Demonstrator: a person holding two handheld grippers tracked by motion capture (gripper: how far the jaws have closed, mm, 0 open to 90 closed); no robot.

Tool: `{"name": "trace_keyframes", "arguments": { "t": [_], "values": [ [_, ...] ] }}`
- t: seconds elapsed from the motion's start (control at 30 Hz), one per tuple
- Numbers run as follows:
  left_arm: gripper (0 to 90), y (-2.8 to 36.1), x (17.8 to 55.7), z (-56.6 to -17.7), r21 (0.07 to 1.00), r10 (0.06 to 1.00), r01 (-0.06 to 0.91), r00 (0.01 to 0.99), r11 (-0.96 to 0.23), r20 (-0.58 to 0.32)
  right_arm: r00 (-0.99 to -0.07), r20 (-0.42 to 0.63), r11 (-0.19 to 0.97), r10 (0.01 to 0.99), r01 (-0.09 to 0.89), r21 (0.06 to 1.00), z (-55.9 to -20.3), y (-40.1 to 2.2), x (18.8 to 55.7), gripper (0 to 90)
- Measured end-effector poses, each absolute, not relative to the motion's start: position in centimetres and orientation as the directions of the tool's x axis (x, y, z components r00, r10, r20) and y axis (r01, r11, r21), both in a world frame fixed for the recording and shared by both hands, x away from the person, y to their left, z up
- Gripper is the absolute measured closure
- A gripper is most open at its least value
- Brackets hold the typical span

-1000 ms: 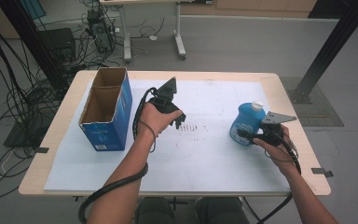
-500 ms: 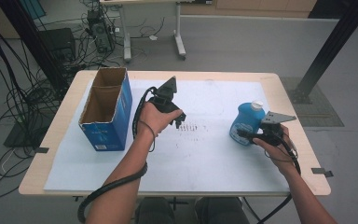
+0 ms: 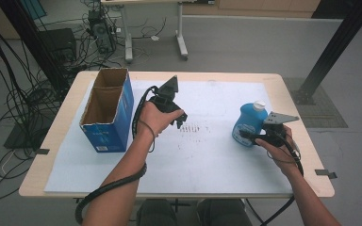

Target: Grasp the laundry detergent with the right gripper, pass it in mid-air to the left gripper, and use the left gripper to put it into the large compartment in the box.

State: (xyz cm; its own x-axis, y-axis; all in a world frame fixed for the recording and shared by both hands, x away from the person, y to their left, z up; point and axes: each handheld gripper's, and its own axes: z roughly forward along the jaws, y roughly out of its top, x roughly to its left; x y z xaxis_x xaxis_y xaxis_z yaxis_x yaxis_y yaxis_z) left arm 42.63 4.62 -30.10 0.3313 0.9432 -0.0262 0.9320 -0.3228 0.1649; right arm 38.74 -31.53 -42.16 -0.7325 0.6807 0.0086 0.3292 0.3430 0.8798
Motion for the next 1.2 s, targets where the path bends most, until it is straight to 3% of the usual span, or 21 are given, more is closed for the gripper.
{"name": "trace_keyframes", "arguments": {
  "t": [0.53,1.2],
  "values": [
    [8.9,5.9,41.4,-27.0,0.176,0.903,0.887,0.429,-0.428,0.032,-0.734,0.028,0.353,0.679,0.36,0.864,-39.6,-31.3,39.2,42.3],
    [8.5,6.9,39.8,-21.3,0.133,0.761,0.749,0.638,-0.649,0.117,-0.82,0.075,0.381,0.567,0.341,0.859,-35.3,-25.4,40.5,42.3]
  ]
}}
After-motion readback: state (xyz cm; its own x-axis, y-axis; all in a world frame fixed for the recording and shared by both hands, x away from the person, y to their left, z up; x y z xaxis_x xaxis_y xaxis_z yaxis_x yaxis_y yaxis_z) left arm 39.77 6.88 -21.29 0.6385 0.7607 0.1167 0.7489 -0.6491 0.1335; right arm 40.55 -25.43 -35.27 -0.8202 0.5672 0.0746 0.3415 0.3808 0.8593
